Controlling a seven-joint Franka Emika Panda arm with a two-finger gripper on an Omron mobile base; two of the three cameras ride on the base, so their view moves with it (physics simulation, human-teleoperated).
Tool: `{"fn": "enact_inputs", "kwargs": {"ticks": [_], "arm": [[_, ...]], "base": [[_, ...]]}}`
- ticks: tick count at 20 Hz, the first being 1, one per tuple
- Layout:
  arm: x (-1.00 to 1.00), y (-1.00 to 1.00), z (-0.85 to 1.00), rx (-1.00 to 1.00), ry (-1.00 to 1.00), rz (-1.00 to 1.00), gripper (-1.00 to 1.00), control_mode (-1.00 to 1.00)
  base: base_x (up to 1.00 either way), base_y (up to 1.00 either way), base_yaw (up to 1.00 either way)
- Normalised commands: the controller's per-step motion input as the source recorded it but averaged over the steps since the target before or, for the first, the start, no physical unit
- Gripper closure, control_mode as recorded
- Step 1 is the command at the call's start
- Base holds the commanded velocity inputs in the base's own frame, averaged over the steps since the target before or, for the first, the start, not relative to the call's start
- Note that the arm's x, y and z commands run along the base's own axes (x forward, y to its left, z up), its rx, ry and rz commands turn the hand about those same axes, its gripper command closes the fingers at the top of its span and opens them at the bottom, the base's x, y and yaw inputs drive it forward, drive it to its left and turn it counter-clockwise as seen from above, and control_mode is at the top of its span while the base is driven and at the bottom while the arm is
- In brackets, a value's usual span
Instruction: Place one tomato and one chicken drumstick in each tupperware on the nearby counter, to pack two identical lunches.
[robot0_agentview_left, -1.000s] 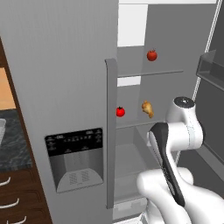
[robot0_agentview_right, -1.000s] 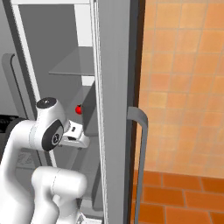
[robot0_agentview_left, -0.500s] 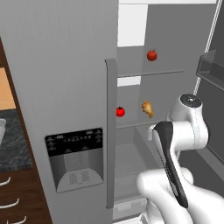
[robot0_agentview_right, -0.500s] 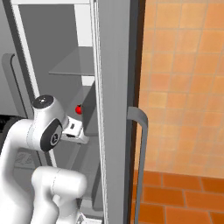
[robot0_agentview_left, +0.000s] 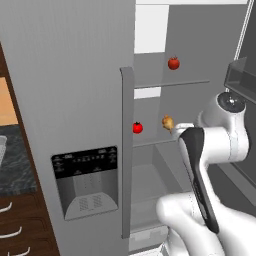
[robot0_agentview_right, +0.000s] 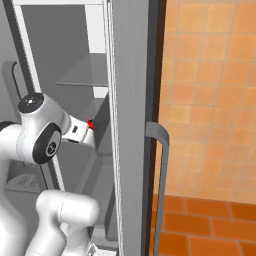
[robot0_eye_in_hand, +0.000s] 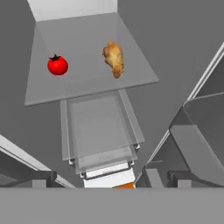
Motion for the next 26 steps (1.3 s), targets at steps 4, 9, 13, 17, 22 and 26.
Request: {"fn": "enact_inputs", "kwargs": {"ticks": [4,9,13,17,22,26], "arm": [[0.03,0.01,0.95,-0.08,-0.11,0.0,-1.0,-1.0],[0.33,0.0,0.82,-0.09,-0.15,0.0,-1.0,-1.0],[0.48,0.0,0.93,-0.08,-0.02,0.0,-1.0,-1.0],[0.93,-0.21,0.5,0.0,0.0,0.0,-1.0,-1.0],[1.0,-0.45,0.02,0.0,0.0,0.0,-1.0,-1.0],[1.0,-0.31,0.0,0.0,0.0,-0.03,-1.0,-1.0]], "base": [[0.0,0.0,0.0],[0.0,0.0,0.0],[0.0,0.0,0.0],[0.0,0.0,0.0],[0.0,0.0,0.0],[0.0,0.0,0.0]]}}
